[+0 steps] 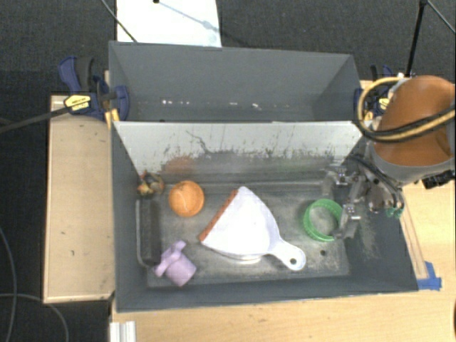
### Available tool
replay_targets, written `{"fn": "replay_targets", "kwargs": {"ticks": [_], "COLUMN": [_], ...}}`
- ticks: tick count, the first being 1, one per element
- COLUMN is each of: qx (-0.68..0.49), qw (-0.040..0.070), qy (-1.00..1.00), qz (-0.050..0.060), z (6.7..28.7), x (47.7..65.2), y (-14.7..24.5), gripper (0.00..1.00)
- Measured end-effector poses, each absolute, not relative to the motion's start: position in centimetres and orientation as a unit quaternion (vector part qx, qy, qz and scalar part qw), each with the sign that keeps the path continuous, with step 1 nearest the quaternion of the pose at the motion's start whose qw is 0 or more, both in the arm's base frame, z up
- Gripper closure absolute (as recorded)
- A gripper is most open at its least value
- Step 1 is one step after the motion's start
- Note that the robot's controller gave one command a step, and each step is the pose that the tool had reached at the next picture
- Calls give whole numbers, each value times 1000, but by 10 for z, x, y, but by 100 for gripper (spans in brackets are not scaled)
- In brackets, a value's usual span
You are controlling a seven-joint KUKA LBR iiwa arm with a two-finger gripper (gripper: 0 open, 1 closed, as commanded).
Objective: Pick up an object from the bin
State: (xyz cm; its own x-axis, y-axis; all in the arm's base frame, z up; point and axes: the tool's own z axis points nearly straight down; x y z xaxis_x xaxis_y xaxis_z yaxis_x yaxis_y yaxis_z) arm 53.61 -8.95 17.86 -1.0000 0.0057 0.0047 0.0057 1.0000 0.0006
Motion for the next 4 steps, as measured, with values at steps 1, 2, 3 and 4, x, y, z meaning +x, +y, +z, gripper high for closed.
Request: {"fn": "replay_targets", "kwargs": {"ticks": [1,2,3,4], "qx": [-2,-18,30,40], "qw": [-1,-5,1,-1], "qy": [-1000,-1000,-1000,-999], "qz": [0,0,0,0], "z": [183,137,110,110], "x": [538,528,528,529], "y": [-89,-88,-88,-92], "gripper": [0,0,0,0]}}
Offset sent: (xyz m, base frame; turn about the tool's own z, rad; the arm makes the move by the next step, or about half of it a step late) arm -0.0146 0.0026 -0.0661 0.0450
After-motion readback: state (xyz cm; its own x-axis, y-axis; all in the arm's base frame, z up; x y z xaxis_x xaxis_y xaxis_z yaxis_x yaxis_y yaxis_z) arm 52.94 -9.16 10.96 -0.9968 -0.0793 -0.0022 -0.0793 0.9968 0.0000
